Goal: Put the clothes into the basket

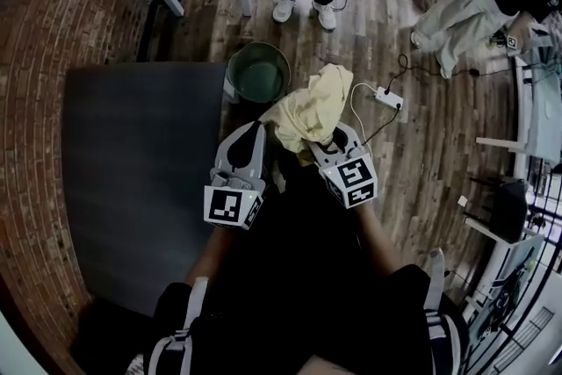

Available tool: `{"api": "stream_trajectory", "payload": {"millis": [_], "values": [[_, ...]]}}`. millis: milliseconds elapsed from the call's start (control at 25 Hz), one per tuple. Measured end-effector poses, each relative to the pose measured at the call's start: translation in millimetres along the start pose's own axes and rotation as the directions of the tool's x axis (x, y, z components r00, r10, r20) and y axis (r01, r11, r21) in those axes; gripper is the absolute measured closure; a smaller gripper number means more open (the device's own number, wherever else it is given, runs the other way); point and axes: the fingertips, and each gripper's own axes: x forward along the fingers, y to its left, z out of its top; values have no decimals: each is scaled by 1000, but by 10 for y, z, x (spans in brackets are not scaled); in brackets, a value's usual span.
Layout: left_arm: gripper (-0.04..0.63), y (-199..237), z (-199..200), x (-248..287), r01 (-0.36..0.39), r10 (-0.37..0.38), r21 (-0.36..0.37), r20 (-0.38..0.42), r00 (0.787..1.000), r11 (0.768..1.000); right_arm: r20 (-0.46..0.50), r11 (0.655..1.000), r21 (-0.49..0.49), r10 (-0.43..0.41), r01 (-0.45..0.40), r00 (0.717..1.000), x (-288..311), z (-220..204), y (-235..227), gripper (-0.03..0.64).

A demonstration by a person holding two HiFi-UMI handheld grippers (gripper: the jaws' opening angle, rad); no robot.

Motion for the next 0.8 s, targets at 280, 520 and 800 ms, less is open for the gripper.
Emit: {"api": "stream_trajectory", "payload": {"millis": [280, 520, 800], "values": [[592, 23, 182, 527, -88, 88, 8, 23, 996, 996, 1, 993, -37, 108, -108, 994, 302, 198, -394, 457], [592, 205, 170, 743, -137, 137, 3, 9, 991, 991, -9, 989, -50, 140, -140, 990, 593, 363, -608, 457], [592, 739, 207, 1068, -125, 125, 43, -8, 992, 991, -45, 994, -17, 107, -108, 993, 1020, 519, -726, 457]]}}
